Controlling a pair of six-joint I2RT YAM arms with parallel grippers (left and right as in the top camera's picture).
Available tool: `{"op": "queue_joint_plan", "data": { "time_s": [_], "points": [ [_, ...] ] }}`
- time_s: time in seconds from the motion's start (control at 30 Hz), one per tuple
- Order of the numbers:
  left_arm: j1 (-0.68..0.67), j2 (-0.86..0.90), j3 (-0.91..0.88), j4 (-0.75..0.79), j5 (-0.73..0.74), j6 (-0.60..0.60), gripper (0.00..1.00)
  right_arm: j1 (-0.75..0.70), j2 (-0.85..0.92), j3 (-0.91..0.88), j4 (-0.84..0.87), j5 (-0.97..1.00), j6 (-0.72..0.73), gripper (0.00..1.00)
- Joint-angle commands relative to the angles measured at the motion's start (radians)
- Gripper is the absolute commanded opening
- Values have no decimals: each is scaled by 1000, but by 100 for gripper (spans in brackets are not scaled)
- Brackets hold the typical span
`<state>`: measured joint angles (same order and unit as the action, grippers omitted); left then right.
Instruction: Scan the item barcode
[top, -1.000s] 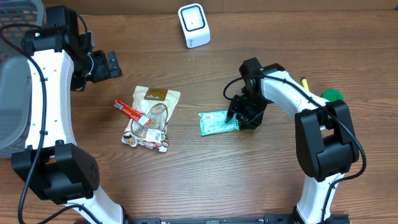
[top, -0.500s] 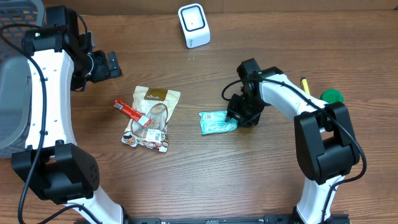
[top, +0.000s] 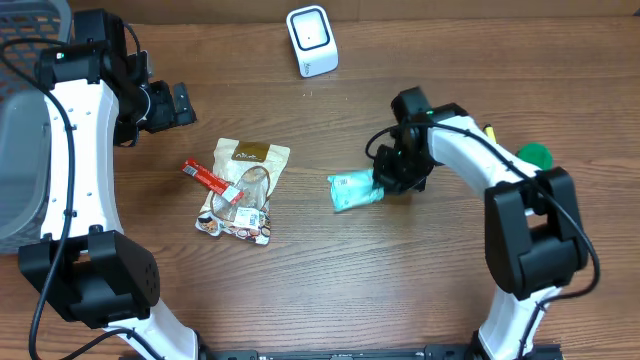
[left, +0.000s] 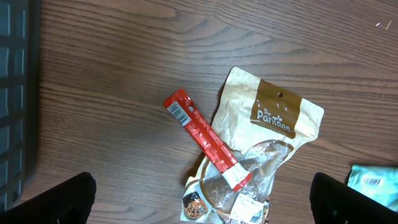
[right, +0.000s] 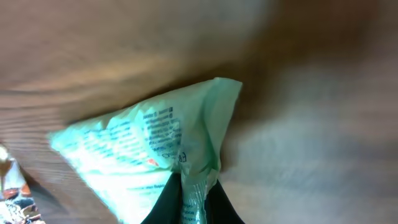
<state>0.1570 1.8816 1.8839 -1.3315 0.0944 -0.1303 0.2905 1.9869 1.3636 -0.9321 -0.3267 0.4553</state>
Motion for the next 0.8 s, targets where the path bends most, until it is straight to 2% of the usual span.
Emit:
{"op": "queue_joint_plan", "data": {
  "time_s": [0.0, 0.53, 0.63, 0.77],
  "points": [
    [-7, -5, -2, 2, 7, 11, 100, -6, -99, 35, 39, 12, -180, 4],
    [-6, -5, -2, 2, 7, 11, 100, -7, -103, 39, 102, 11, -198, 3],
    [-7, -5, -2, 2, 7, 11, 100, -17, -103, 91, 52, 9, -203, 3],
    [-7, -5, -2, 1, 7, 11, 100, -24, -103, 288, -122, -70, -323, 4]
  ]
}}
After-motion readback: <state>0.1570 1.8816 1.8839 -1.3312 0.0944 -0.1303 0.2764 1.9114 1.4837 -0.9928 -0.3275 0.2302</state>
